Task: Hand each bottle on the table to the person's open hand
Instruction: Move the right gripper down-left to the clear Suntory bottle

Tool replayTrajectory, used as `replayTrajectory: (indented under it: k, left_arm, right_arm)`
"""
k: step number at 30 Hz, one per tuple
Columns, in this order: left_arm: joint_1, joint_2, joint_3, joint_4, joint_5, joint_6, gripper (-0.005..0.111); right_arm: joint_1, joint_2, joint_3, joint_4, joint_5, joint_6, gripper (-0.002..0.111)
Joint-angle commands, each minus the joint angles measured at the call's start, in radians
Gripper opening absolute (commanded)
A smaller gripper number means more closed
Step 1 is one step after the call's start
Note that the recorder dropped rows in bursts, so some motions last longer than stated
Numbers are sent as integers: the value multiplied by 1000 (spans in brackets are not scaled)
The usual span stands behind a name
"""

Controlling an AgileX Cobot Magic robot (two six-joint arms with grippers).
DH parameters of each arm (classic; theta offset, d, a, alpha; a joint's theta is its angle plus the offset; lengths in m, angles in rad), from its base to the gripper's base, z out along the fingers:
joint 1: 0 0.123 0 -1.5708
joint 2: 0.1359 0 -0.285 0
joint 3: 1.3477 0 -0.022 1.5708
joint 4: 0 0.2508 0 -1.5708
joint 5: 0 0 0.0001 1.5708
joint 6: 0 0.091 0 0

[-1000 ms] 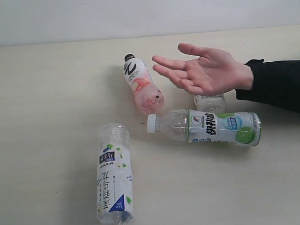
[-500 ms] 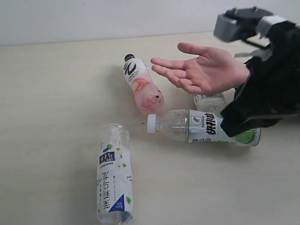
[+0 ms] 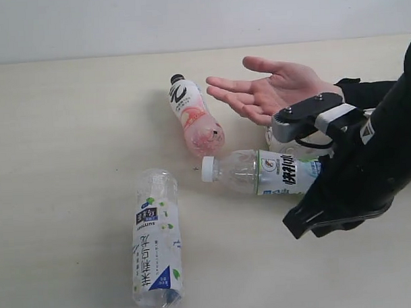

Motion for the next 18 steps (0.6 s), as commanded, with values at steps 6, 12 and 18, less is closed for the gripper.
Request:
replayTrajectory:
  k: [6, 12, 18]
  left_arm:
    - [-4, -5, 1, 0, -6, -4, 3]
    - [-4, -5, 1, 0, -6, -4, 3]
    - [-4, -5, 1, 0, -6, -4, 3]
  right_arm:
    - [4, -6, 6, 380, -29, -272, 30]
    - [25, 42, -26, 458, -68, -290, 44]
    - [148, 113, -124, 432, -141, -266, 61]
